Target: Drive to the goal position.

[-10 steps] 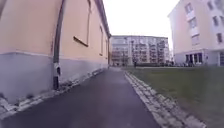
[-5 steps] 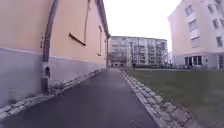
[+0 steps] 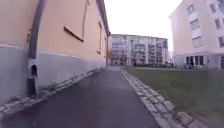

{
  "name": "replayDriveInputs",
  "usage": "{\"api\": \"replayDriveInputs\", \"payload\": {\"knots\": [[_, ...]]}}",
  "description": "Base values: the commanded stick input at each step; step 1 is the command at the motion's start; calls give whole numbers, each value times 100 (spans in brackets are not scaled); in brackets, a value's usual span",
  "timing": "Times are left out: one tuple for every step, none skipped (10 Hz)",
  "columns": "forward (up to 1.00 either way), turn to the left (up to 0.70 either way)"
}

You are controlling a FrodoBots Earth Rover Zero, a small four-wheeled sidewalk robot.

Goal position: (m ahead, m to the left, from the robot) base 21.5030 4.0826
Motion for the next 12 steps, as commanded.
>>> {"api": "replayDriveInputs", "payload": {"knots": [[85, 0], [85, 0], [85, 0], [85, 0], [85, 0], [85, 0], [85, 0], [85, 0], [85, 0], [85, 0], [85, 0], [85, 0]]}}
